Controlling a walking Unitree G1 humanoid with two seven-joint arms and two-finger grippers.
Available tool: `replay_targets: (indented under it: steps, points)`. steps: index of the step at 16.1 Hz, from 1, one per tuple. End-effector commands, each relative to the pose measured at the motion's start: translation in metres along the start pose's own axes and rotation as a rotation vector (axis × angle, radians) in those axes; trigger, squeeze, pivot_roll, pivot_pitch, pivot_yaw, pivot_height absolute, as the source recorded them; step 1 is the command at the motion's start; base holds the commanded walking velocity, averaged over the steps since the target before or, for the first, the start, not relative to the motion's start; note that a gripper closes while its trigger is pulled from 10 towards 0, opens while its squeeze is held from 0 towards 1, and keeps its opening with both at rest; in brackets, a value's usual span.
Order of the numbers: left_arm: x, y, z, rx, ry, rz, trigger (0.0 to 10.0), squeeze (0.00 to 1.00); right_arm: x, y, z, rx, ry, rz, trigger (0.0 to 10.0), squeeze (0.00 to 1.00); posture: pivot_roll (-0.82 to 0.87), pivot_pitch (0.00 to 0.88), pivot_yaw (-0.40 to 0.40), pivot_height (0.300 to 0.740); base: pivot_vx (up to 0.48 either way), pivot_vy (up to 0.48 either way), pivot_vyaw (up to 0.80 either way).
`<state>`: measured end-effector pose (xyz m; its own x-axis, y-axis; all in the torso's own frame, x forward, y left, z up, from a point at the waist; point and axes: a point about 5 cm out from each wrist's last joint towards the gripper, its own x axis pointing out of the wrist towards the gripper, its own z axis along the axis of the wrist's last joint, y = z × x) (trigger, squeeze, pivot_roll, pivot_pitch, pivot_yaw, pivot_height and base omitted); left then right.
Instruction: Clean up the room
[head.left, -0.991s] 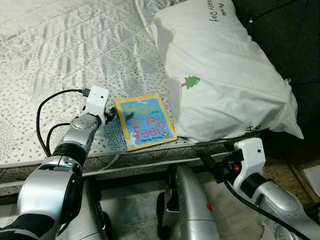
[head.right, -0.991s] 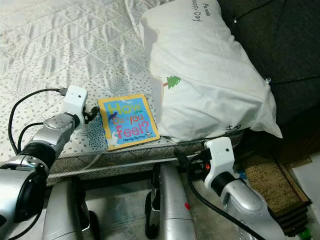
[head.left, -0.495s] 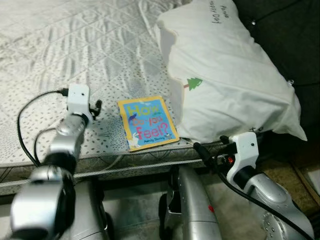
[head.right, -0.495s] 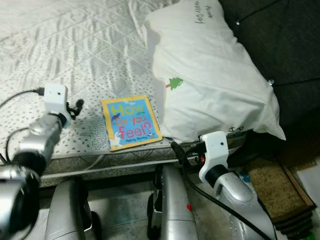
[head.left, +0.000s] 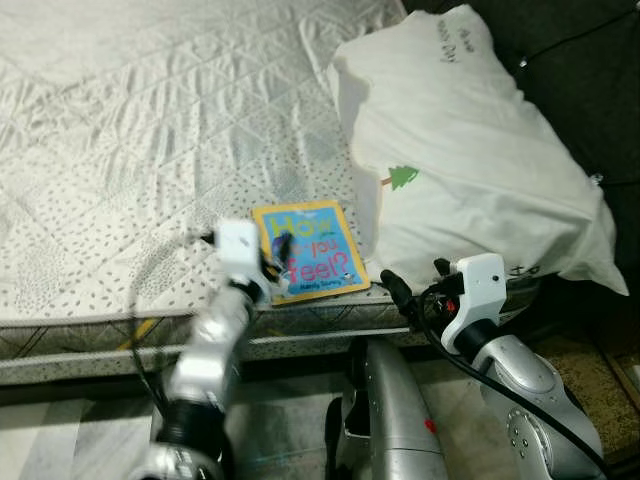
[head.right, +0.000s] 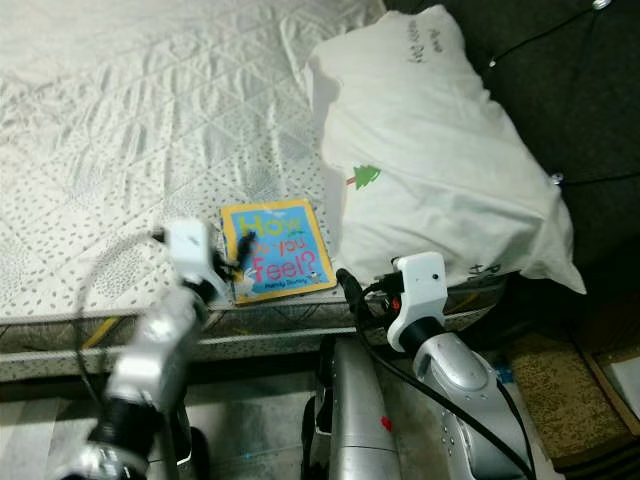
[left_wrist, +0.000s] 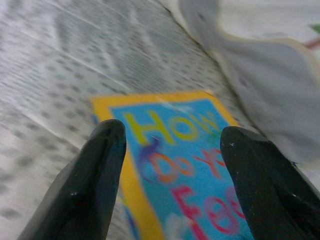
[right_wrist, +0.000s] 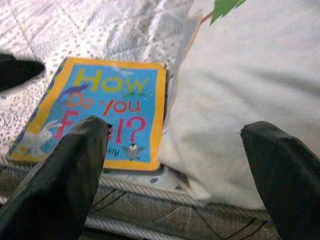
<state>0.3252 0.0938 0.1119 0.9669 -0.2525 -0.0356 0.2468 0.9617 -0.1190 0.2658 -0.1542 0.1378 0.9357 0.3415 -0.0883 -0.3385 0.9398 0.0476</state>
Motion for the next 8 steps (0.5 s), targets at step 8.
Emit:
replay_targets:
  steps: [8]
  points:
    - [-0.014, -0.057, -0.040, -0.010, 0.223, -0.251, 10.0, 0.00, 0.001, 0.004, -0.002, 0.011, -0.021, 0.005, 10.0, 0.00, -0.09, 0.164, -0.078, 0.527, 0.000, 0.000, 0.00]
